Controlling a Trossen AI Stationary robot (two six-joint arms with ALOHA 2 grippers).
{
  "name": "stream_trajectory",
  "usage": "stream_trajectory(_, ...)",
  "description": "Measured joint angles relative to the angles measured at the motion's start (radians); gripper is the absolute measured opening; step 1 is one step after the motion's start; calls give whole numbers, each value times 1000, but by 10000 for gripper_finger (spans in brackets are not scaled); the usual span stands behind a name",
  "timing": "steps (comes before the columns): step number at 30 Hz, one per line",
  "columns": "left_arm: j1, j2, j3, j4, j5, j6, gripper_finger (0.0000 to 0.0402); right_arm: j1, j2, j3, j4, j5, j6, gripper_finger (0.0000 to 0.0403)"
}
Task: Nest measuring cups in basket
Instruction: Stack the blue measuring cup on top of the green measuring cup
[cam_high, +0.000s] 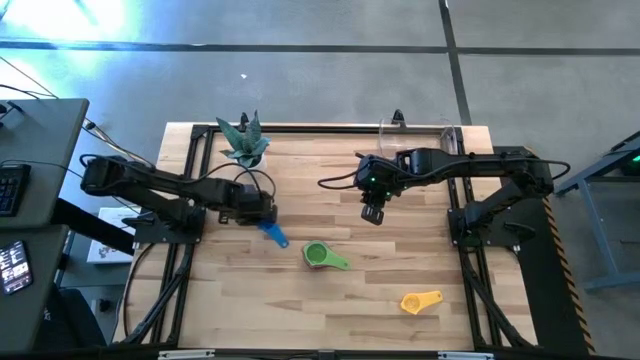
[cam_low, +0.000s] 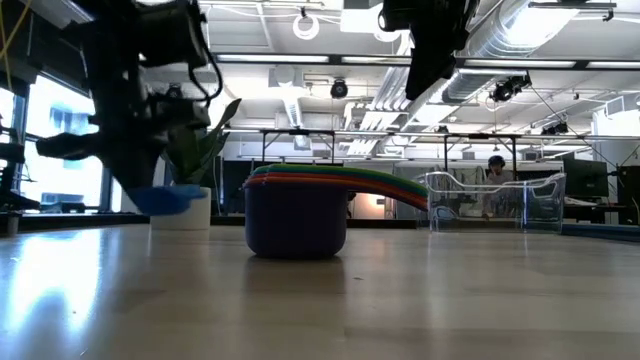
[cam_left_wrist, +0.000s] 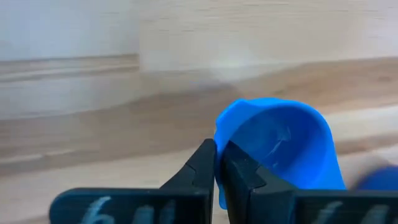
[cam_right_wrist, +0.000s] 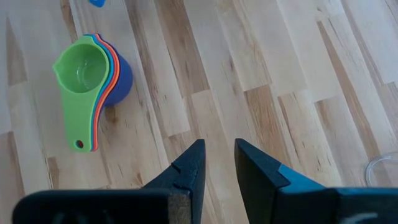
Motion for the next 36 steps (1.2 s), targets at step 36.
stream_trajectory(36, -183, 0, 463, -5, -131, 443, 6, 217, 169, 1, 20, -8, 518, 78)
